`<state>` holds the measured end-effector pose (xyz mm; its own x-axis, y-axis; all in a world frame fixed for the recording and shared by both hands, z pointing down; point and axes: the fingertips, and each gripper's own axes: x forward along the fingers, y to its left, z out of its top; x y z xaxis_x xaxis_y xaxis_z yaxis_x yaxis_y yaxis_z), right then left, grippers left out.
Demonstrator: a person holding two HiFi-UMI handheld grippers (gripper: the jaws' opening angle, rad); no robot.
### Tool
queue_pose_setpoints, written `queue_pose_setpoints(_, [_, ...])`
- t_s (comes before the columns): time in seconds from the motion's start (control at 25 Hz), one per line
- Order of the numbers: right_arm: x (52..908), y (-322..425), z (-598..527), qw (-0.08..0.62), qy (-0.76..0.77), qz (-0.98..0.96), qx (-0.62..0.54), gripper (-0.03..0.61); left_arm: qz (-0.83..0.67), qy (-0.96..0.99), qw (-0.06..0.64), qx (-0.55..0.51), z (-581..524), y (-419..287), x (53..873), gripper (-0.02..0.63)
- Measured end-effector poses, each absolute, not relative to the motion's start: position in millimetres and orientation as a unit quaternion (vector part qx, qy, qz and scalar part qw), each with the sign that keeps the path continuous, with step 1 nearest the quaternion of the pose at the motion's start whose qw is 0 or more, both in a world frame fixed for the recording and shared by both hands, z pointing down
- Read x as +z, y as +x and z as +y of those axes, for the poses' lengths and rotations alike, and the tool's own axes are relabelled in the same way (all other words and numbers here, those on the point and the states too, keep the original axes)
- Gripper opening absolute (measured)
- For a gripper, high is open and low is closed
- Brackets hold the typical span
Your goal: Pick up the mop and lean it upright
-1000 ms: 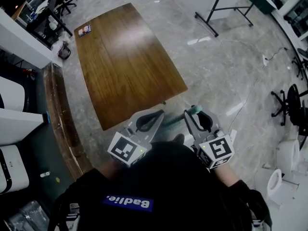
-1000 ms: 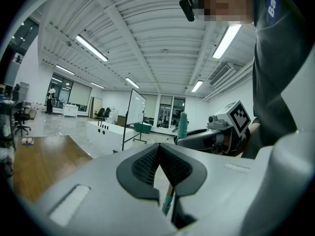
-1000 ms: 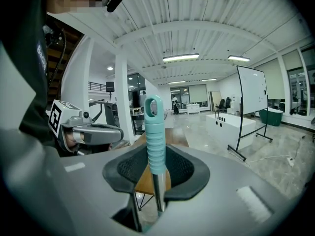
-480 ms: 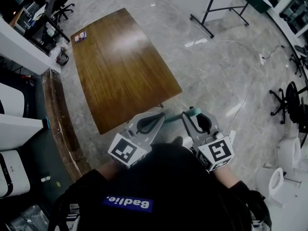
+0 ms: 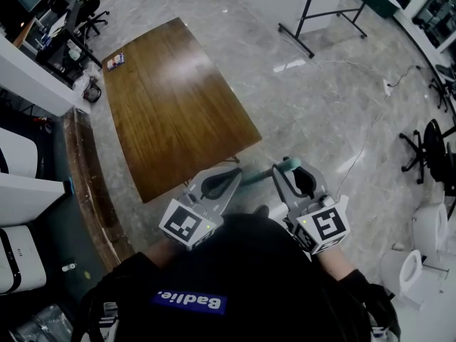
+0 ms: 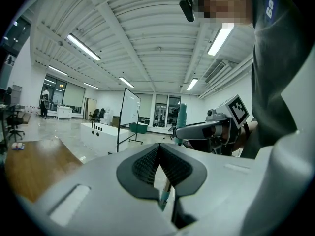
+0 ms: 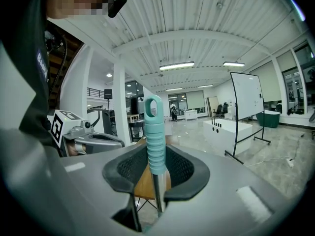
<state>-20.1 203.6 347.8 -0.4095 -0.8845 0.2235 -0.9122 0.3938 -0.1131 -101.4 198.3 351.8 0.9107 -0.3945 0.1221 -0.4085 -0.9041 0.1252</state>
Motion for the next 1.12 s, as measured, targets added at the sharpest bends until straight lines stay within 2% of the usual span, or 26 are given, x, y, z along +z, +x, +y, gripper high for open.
queue_pose_setpoints(0.76, [344, 120, 221, 0.045, 0.555, -0.825, 0.093, 0.118, -0.187, 0.979, 0.057, 0.059, 211, 44, 352, 0.018])
queue_pose_setpoints(1.12, [337, 186, 213, 0.048, 0.578, -0.811, 0.077, 0.117, -0.169, 0.981, 0.061, 0.068, 204, 91, 357, 0.018])
